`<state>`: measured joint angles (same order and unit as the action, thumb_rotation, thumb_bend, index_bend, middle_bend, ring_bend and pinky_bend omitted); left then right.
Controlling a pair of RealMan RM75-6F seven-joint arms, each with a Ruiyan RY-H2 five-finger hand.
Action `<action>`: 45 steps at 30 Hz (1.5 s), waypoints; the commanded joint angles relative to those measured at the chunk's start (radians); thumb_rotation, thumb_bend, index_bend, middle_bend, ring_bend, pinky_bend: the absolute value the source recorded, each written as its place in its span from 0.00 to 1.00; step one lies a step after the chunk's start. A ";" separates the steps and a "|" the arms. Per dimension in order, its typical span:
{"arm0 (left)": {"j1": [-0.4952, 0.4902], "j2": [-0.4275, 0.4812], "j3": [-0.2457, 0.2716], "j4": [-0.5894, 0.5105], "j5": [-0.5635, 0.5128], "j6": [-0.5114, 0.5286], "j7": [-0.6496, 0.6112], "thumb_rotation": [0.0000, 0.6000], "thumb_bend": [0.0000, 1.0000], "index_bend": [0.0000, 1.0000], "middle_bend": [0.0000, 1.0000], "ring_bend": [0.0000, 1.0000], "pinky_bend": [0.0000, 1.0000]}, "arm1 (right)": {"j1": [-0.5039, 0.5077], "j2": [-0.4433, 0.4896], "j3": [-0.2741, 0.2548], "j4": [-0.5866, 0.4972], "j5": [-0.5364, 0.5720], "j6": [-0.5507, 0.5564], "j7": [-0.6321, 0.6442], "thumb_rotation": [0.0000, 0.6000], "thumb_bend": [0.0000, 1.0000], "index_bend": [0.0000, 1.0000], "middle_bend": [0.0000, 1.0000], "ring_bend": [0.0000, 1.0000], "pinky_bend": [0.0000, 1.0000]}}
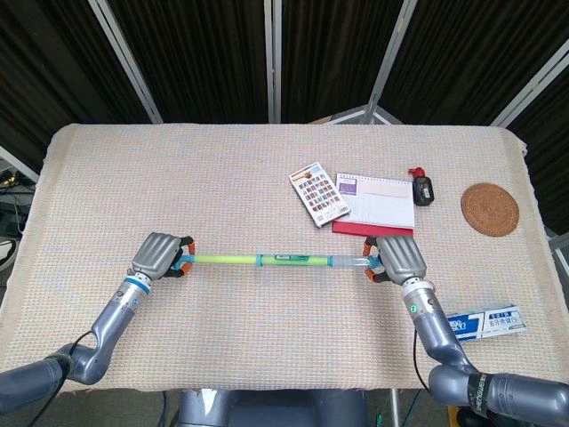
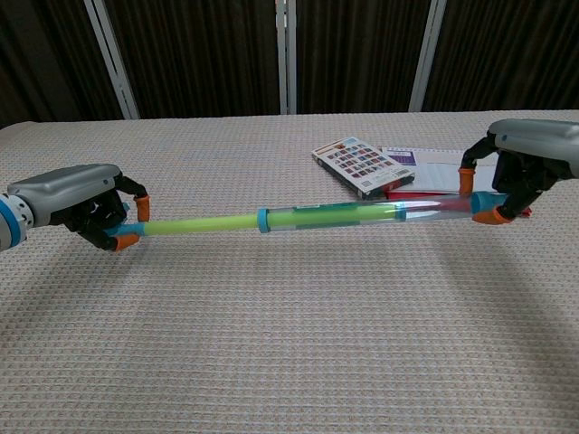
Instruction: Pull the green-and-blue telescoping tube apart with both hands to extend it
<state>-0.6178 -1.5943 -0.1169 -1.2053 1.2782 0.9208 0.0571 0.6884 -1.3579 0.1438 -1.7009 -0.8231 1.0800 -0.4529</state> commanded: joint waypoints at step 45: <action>0.047 0.047 0.037 0.137 0.050 -0.001 -0.180 1.00 0.00 0.00 0.88 0.83 1.00 | -0.090 0.125 0.016 0.087 -0.058 -0.092 0.189 1.00 0.00 0.00 1.00 1.00 1.00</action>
<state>-0.5712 -1.5487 -0.0807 -1.0669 1.3266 0.9188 -0.1211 0.5995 -1.2360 0.1627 -1.6113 -0.8788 0.9911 -0.2671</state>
